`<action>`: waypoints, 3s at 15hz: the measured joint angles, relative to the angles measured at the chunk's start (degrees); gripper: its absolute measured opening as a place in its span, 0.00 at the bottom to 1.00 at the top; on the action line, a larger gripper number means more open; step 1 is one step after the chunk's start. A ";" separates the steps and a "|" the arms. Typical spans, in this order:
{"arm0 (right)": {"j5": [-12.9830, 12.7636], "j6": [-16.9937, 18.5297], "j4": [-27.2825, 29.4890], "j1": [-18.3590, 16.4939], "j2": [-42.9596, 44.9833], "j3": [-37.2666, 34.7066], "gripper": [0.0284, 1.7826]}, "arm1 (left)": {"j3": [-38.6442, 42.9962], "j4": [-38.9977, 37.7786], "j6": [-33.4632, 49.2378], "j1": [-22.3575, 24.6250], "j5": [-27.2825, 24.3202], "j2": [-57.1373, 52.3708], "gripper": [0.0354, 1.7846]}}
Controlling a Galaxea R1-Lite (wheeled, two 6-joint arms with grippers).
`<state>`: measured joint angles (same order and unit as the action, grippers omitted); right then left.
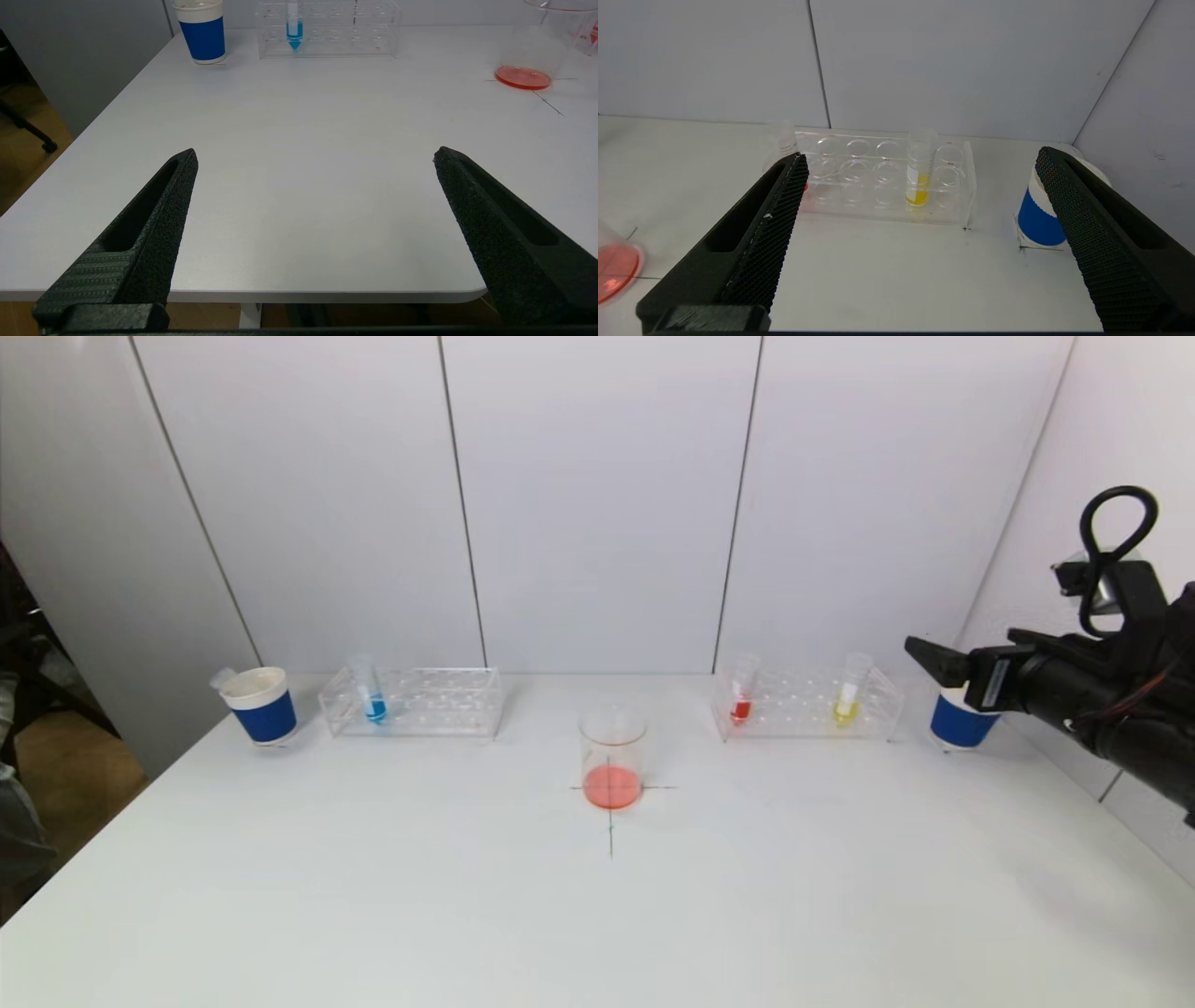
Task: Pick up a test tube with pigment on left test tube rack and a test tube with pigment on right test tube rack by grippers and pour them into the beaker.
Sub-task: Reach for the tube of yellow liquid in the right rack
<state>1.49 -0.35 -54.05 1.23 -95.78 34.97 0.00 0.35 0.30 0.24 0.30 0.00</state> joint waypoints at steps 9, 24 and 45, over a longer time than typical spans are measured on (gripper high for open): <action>-0.20 0.65 -23.32 -0.02 -21.50 -0.55 0.99 | 0.00 0.00 0.00 0.00 -0.01 0.00 0.99; -2.04 0.62 -25.73 -0.39 -37.00 12.29 0.99 | 0.00 -0.02 0.00 0.00 0.00 0.02 0.99; -2.08 0.51 -23.78 -0.60 -39.52 18.27 0.99 | 0.00 -0.02 0.00 0.00 0.02 0.07 0.99</action>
<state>-0.60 0.16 -77.84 0.63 -135.30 53.25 0.00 0.33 0.30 0.24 0.33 0.07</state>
